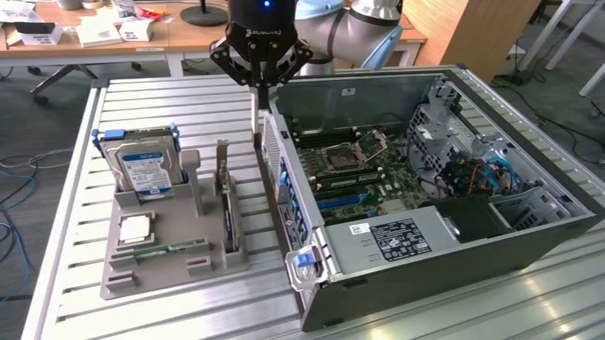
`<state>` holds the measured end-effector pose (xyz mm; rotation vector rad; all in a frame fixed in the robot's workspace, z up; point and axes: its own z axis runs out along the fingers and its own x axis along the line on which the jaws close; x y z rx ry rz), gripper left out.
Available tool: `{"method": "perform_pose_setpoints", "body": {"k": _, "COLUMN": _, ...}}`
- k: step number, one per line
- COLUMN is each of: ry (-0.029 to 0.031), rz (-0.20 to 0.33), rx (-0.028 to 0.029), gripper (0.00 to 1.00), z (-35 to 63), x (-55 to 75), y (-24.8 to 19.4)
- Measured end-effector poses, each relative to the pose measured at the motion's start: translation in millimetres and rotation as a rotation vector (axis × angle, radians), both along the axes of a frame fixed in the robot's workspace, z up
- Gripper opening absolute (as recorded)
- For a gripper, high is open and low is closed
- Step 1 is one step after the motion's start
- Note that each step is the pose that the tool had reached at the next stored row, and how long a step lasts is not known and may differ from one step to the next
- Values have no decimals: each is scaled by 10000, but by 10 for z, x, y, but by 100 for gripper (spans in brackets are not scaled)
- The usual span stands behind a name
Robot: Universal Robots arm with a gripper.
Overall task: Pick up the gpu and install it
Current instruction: 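Reach for the gpu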
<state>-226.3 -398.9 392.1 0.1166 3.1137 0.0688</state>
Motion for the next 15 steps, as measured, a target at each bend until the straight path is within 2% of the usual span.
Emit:
{"method": "perform_pose_setpoints", "body": {"k": 9, "ry": 0, "rz": -1, "rx": 0, "gripper": 11, "z": -3, "x": -135, "y": 0}}
{"method": "perform_pose_setpoints", "body": {"k": 15, "ry": 0, "rz": 1, "rx": 0, "gripper": 11, "z": -3, "x": -158, "y": 0}}
